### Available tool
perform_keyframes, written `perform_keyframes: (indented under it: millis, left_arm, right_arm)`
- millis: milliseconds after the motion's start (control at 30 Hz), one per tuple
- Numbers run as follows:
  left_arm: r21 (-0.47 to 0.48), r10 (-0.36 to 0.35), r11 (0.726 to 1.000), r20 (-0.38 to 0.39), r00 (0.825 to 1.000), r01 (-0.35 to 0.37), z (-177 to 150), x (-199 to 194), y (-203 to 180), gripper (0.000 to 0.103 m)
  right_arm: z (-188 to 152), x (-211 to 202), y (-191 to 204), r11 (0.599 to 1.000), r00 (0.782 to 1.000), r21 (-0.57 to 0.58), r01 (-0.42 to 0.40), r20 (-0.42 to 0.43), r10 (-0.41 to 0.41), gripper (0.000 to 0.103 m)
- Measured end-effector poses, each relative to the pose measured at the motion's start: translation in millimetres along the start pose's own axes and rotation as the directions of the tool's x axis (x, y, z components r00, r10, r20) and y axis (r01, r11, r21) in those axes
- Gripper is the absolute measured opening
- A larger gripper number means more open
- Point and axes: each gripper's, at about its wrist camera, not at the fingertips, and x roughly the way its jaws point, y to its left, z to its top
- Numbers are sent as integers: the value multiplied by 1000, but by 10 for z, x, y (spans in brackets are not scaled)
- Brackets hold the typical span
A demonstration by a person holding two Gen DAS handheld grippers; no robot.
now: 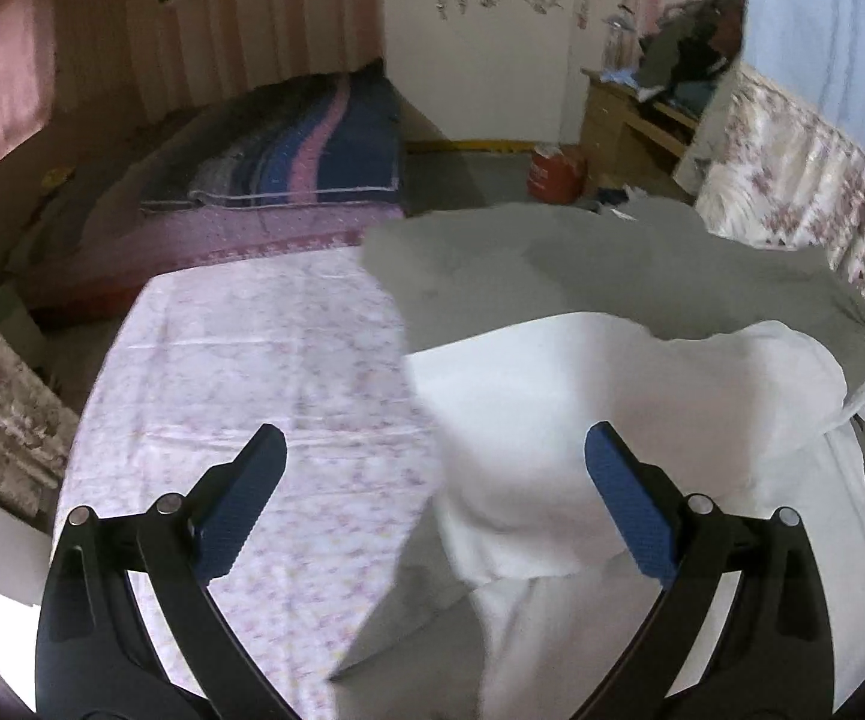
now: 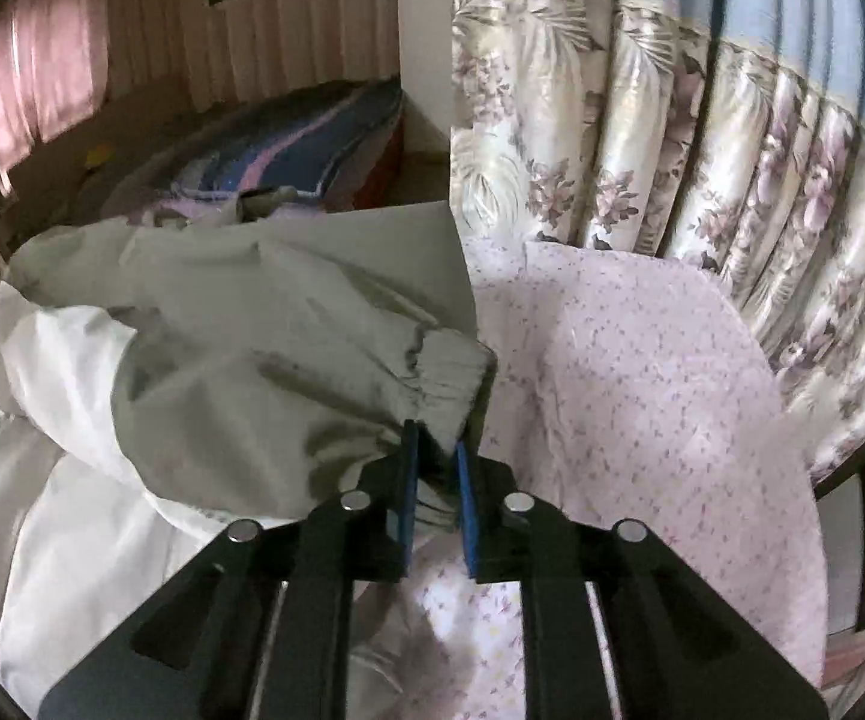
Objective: Fold large clothes
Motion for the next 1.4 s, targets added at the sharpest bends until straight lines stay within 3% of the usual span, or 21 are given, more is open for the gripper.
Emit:
perform_keyframes:
  millis: [67, 100, 133, 233, 300, 400, 533, 800, 900, 1067, 1100, 1133, 1200, 1267, 1400]
  left_arm:
    - [27, 8, 1000, 1, 1000, -8, 40, 41, -102, 99]
    - [42, 16, 999, -3, 1000, -16, 70, 74, -170, 99]
    - [49, 25, 998, -7, 1000, -25, 104, 112, -207, 99]
    - [58, 27, 998, -15, 1000, -26, 181, 216, -275, 99]
    - [83, 67, 994, -30, 997, -64, 201, 342, -322, 99]
    - [124, 153, 982, -85, 985, -142, 182, 649, -334, 99]
    - [130, 152, 982, -137, 979, -134, 109, 934, -279, 99]
    - [118, 130, 987, -170, 977, -111, 157, 1149, -227, 100]
    - [139, 152, 981, -139, 978, -133, 153, 984, -256, 100]
    - [130, 142, 982, -57, 988, -134, 196, 536, -263, 99]
    - [125, 139, 983, -37, 990, -133, 239, 472, -273, 99]
    - [115, 129, 985, -20, 991, -126, 299, 421, -268, 99]
    - [98, 88, 991, -4, 996, -87, 429, 412, -238, 99]
    - [92, 71, 993, -4, 997, -71, 532, 496, -206, 99]
    - [116, 96, 989, -50, 994, -90, 668, 838, -153, 96]
  right_arm:
    - [49, -171, 10, 1000, 998, 16, -2, 67, 1, 38]
    - [80, -287, 31, 1000, 992, 18, 17, 121, -19, 54]
    - [108, -343, 73, 999, 988, 8, 36, 150, -37, 59]
    - [169, -296, 261, 999, 986, -49, 20, 164, -12, 59]
    - [142, -136, 324, 997, 994, -72, 0, 109, 8, 57]
    - [47, 257, 438, 992, 999, -118, 43, 2, -43, 50]
    - [6, 622, 390, 990, 994, -113, 79, -60, -87, 41]
    - [52, 827, 415, 980, 984, -160, 118, -114, -137, 41]
    - [101, 636, 390, 984, 989, -148, 97, -94, -111, 42]
    - [242, 121, 377, 994, 999, -108, 18, 41, -13, 44]
    - [281, 77, 410, 992, 998, -125, 14, 69, -5, 47]
    - [315, 60, 432, 991, 996, -136, 3, 86, 9, 57]
    - [398, 148, 476, 986, 995, -163, -29, 88, 43, 70]
    - [452, 314, 500, 980, 996, -194, -51, 57, 63, 70]
    - [532, 624, 548, 970, 1000, -243, -10, 14, 14, 64]
